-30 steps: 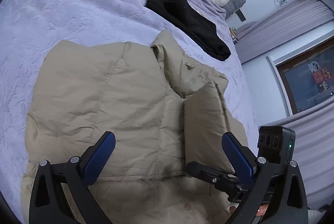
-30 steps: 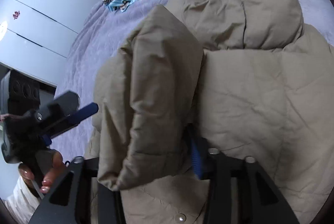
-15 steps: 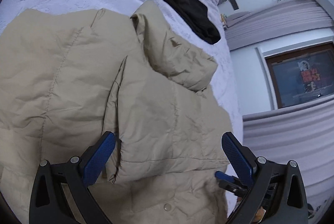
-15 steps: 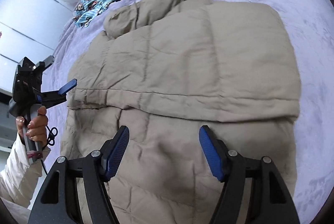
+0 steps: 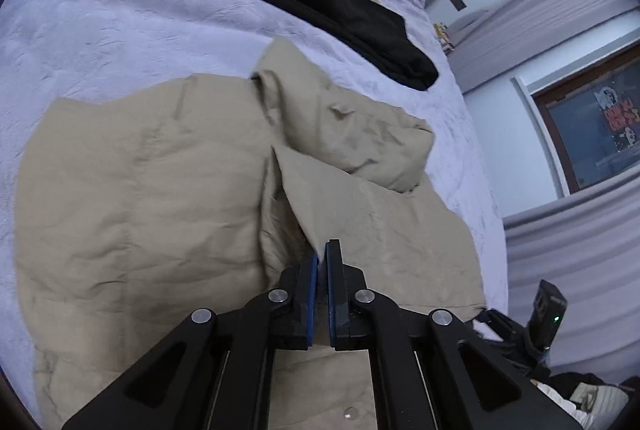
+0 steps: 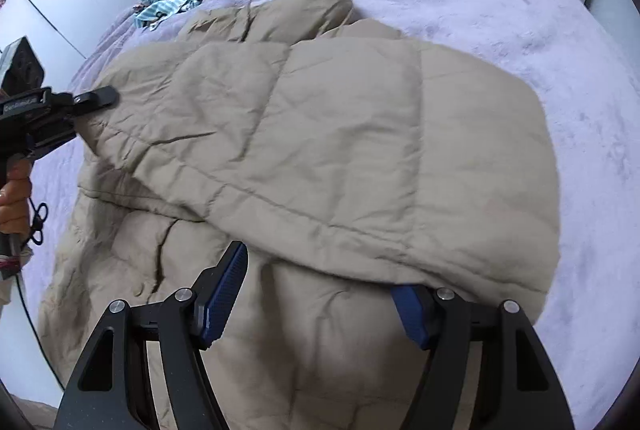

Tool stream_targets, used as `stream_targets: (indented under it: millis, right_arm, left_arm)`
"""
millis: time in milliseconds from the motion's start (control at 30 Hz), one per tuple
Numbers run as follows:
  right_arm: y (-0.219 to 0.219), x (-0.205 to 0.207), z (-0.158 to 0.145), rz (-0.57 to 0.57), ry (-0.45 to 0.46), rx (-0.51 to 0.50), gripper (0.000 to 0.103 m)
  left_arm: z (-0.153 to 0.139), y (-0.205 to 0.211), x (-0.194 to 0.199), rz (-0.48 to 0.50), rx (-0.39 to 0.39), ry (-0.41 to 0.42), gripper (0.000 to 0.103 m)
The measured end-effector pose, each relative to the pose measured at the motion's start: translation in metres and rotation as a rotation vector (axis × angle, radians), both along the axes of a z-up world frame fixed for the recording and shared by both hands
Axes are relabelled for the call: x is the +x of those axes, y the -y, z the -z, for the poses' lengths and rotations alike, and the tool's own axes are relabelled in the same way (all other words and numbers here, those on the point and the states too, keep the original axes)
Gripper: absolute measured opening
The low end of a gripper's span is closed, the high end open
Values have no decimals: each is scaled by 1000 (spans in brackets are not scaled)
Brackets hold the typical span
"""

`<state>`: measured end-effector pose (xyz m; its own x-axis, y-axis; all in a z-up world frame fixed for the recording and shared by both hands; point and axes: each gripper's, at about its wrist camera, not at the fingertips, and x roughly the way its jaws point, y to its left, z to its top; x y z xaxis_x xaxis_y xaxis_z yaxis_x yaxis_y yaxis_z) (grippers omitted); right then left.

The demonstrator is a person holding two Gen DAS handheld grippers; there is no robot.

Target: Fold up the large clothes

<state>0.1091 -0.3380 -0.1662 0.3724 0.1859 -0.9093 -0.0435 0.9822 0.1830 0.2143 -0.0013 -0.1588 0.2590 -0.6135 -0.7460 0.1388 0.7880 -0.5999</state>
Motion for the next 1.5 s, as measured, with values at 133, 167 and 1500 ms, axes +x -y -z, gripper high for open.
stream_targets:
  millis: [133, 167, 1500]
  right_arm:
    - [43, 2, 1, 124, 21, -49, 73]
    - [52, 2, 6, 157, 7, -30, 73]
    - [32, -5, 26, 141, -2, -84, 27]
  left_arm:
    - [39, -19, -3, -34, 93, -93, 6]
    - [46, -20, -4, -44, 90, -115, 6]
    - [49, 8, -18, 8, 232, -15, 16]
